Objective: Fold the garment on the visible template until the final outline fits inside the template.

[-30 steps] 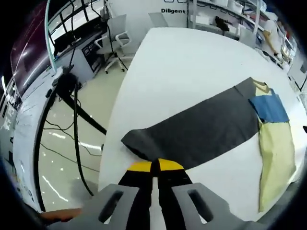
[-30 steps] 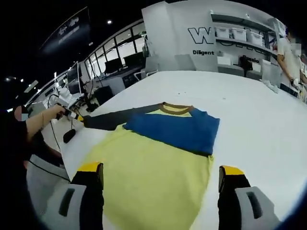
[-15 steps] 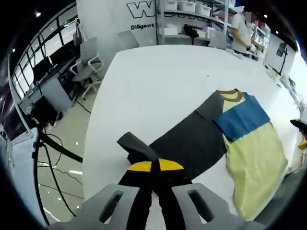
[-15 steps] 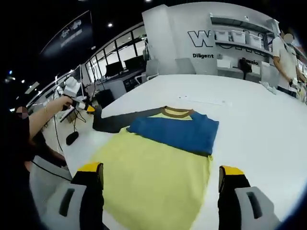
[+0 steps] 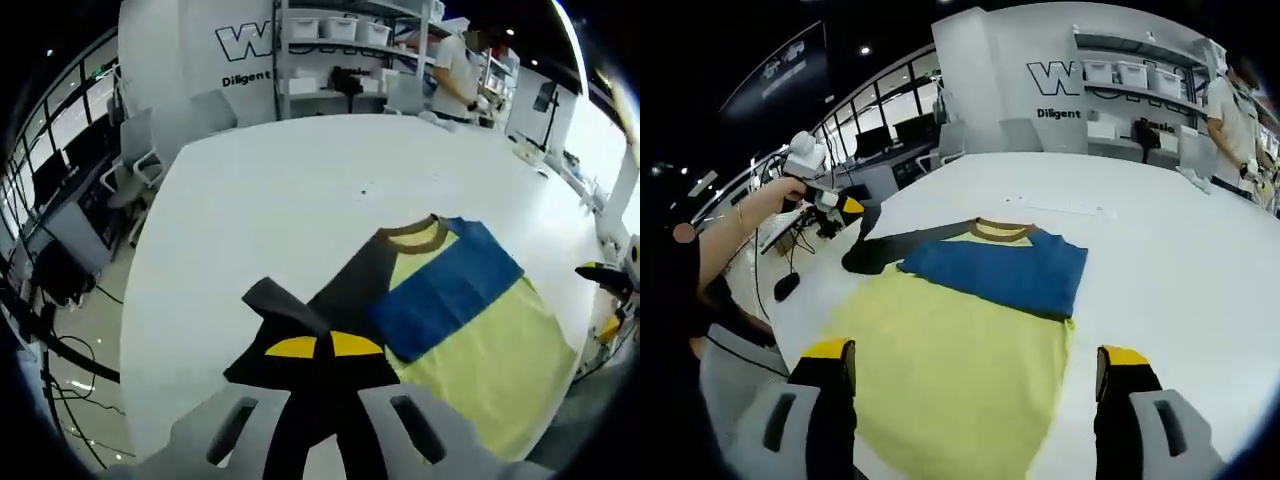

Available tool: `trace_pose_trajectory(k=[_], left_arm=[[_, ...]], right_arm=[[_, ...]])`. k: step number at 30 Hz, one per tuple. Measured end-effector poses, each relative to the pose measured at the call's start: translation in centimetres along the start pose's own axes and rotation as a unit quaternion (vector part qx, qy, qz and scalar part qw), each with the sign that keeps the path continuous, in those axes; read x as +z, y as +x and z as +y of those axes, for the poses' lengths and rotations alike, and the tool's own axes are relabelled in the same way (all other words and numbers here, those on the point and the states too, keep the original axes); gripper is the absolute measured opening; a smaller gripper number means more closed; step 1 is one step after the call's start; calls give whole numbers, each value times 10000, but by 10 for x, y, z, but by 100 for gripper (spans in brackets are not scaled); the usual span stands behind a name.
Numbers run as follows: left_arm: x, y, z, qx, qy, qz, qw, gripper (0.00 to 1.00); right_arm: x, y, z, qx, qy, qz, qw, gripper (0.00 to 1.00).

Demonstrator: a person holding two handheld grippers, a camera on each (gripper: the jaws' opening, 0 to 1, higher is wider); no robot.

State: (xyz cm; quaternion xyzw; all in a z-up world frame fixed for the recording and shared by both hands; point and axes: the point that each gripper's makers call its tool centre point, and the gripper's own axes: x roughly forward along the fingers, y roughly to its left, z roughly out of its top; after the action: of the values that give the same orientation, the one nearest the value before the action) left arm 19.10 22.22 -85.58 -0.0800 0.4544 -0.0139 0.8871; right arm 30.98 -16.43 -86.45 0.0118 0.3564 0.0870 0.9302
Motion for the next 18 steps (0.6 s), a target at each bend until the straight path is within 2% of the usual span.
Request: trace_pose_trajectory(k=[5, 7, 11, 12, 14, 18], left_arm=[[-1, 0, 0, 16, 277, 102, 9996, 0], [-1, 0, 2, -68, 417, 191, 9989, 0], [3, -1, 23, 80, 798, 382, 9960, 0], [9, -2, 32, 45, 918, 478, 9946, 0], [11, 0, 39, -22, 946, 619, 9936, 0], [20, 6, 60, 109, 951, 804, 9922, 0]], right_arm=[[-1, 0, -3, -90, -150, 19, 9998, 99], [-1, -1, -7, -127, -59, 20, 9999, 99], [-5, -3, -11, -157, -19, 90, 9998, 99], [-4, -3, -12, -125, 33, 86, 9999, 99], [-4, -3, -12, -118, -18, 105, 9999, 99], [-3, -3, -18, -149, -183, 157, 9996, 99]])
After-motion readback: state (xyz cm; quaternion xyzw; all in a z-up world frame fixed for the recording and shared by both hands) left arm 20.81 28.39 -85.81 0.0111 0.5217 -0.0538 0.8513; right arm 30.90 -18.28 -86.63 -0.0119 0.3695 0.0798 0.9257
